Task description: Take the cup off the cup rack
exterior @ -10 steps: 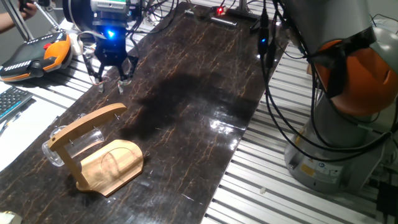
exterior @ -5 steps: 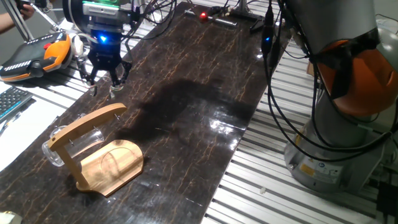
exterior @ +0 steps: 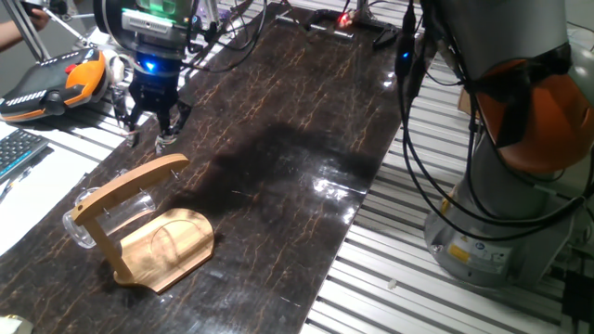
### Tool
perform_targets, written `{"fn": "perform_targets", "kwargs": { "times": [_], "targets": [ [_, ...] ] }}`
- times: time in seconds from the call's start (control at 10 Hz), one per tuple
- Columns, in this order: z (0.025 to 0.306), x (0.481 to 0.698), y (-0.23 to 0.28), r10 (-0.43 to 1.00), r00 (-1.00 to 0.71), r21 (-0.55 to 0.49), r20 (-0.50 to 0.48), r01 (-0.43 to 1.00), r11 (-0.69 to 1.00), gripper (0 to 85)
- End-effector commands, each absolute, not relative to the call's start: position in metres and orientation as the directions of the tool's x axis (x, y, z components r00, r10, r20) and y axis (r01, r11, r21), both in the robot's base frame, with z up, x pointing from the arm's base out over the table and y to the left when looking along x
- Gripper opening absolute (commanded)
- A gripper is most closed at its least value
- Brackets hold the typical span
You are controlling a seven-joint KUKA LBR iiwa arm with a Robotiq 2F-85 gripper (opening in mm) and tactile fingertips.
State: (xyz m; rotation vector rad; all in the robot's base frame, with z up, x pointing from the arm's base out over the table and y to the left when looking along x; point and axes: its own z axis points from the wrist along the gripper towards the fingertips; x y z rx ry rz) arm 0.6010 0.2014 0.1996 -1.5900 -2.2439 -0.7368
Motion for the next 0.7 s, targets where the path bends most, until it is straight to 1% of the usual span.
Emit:
{"fn": "perform_targets", "kwargs": {
  "times": [0.0,0.1,0.3,0.6],
  "targets": [
    [0.199,0.601,0.203,0.796,-0.323,0.236,0.512,0.944,0.231,44.3],
    [0.199,0.602,0.205,0.792,-0.333,0.23,0.512,0.941,0.247,44.3],
    [0.2,0.602,0.209,0.788,-0.392,0.198,0.474,0.92,0.338,44.3],
    [0.197,0.603,0.213,0.785,-0.384,0.204,0.486,0.923,0.325,44.3]
  ]
}}
